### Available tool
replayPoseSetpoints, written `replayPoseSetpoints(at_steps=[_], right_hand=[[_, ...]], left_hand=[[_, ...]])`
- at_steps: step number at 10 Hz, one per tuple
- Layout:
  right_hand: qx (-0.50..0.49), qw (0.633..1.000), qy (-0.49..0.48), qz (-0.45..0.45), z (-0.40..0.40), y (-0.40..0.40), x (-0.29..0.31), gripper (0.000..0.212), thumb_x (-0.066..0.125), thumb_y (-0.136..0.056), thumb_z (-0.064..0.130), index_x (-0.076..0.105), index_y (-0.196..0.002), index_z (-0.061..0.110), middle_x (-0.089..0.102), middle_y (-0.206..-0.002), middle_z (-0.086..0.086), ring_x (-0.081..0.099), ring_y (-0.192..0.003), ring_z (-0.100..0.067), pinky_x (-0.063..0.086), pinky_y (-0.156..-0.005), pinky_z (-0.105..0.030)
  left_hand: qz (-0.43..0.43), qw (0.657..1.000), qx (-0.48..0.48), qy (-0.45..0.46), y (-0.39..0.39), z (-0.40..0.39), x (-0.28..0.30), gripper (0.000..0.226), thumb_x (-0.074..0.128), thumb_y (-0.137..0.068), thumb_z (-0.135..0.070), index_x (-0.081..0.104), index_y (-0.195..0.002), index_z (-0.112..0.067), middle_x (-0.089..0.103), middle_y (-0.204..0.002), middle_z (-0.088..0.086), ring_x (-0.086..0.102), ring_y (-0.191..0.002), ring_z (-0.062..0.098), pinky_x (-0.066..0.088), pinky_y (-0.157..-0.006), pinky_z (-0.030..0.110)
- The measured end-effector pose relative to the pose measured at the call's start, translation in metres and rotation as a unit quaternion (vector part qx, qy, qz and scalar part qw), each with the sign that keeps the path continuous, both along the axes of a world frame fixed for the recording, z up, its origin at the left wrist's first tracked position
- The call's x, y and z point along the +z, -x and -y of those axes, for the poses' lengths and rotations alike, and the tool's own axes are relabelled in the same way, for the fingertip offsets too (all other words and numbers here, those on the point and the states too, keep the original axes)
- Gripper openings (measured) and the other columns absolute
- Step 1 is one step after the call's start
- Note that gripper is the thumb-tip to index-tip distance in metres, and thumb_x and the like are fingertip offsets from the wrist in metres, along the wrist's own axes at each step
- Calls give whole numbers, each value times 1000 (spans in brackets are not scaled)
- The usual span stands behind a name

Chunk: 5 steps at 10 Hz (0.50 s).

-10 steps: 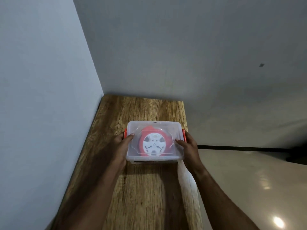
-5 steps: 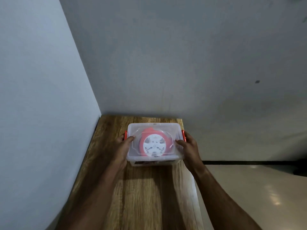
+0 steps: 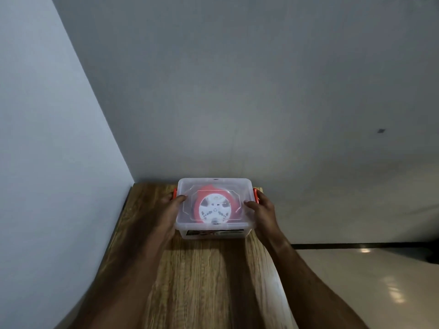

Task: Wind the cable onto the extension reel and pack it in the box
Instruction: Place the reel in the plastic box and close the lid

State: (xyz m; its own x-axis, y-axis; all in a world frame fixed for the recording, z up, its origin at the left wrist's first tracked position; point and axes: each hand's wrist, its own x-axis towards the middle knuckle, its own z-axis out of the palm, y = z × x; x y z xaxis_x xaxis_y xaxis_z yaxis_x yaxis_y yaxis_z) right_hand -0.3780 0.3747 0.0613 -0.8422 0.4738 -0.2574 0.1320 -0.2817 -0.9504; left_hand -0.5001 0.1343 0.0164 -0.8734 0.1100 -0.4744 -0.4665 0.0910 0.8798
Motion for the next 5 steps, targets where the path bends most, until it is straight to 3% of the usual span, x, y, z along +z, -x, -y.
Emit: replayPoseSetpoints(at_steps=[2, 3, 4, 5], right_hand=[[14, 1000, -13, -1, -5, 10, -23, 46, 65, -92, 5, 58, -136, 15, 68, -126, -13, 70, -108, -31, 62, -77, -39], [4, 984, -178, 25, -6, 9, -23, 57, 66, -98, 23, 43, -150, 20, 49, -151, -6, 51, -135, -24, 50, -96, -30], [9, 872, -489, -9, 1, 1, -15, 70, 51, -101, 49, 32, -156, 12, 32, -161, -9, 28, -148, -23, 30, -115, -34], [100, 713, -693, -41, 24, -2, -22, 66, 34, -106, 48, 32, -156, 6, 27, -164, -15, 21, -154, -29, 20, -125, -46]], left_hand=[[7, 1000, 22, 17, 6, 3, 7, 62, 78, -64, -62, 68, -115, -29, 72, -121, 3, 69, -113, 27, 55, -101, 52], [-163, 956, -57, 237, -19, -2, 55, 59, 60, -87, -69, 61, -127, -27, 66, -132, 2, 65, -115, 24, 51, -96, 34], [-401, 809, -64, 425, -43, -9, 78, 56, 46, -104, -50, 50, -146, -13, 55, -149, 9, 59, -131, 30, 47, -105, 35], [-532, 682, -143, 480, -59, -29, 61, 61, 25, -107, -38, 51, -145, 3, 50, -150, 23, 48, -140, 39, 34, -118, 46]])
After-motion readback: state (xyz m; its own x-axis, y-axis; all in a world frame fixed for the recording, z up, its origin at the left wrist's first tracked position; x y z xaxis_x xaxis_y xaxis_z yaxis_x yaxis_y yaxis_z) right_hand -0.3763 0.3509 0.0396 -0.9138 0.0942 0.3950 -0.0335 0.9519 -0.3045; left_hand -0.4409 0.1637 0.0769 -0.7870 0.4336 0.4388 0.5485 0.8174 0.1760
